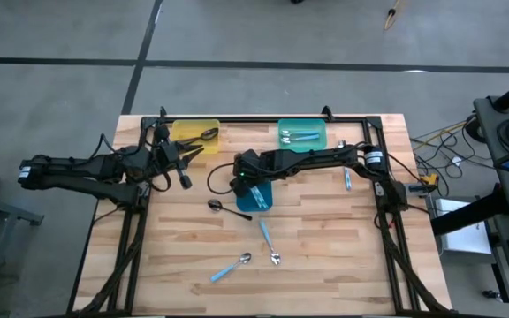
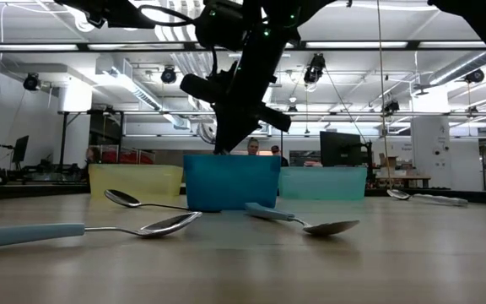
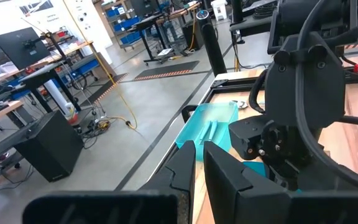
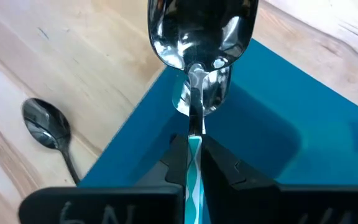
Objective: Sort silverware by color (type)
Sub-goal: Put the white patterned spoon into the blue bin
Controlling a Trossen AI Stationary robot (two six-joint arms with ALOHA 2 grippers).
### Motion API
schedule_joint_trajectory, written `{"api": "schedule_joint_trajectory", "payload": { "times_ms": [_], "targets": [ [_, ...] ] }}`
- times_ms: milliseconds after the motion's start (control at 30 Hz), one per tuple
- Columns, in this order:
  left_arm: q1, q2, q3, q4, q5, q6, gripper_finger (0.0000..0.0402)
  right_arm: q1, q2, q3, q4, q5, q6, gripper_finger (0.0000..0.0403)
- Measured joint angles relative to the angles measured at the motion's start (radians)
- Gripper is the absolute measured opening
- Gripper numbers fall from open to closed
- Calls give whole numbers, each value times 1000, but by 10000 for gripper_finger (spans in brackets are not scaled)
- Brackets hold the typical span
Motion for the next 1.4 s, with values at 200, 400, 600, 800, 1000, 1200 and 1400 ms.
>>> {"api": "schedule_joint_trajectory", "payload": {
  "times_ms": [200, 400, 600, 800, 1000, 1200, 1400],
  "targets": [
    [0, 0, 0, 0, 0, 0, 15, 0, 0, -3, 3, 0, 0, 23],
    [0, 0, 0, 0, 0, 0, 15, 0, 5, -5, 9, 1, 0, 28],
    [0, 0, 0, 0, 0, 0, 15, 0, 46, -5, 18, 0, -4, 30],
    [0, 0, 0, -1, 0, 0, 15, -5, 58, -4, 19, 0, -7, 32],
    [0, 0, 0, -1, 0, 0, 15, -8, 58, -4, 19, 1, -8, 33],
    [0, 0, 0, -1, 0, 0, 15, -6, 58, -3, 19, 8, 12, 33],
    [0, 0, 0, -2, 0, 0, 15, -6, 58, -3, 18, 18, 14, 34]
  ]
}}
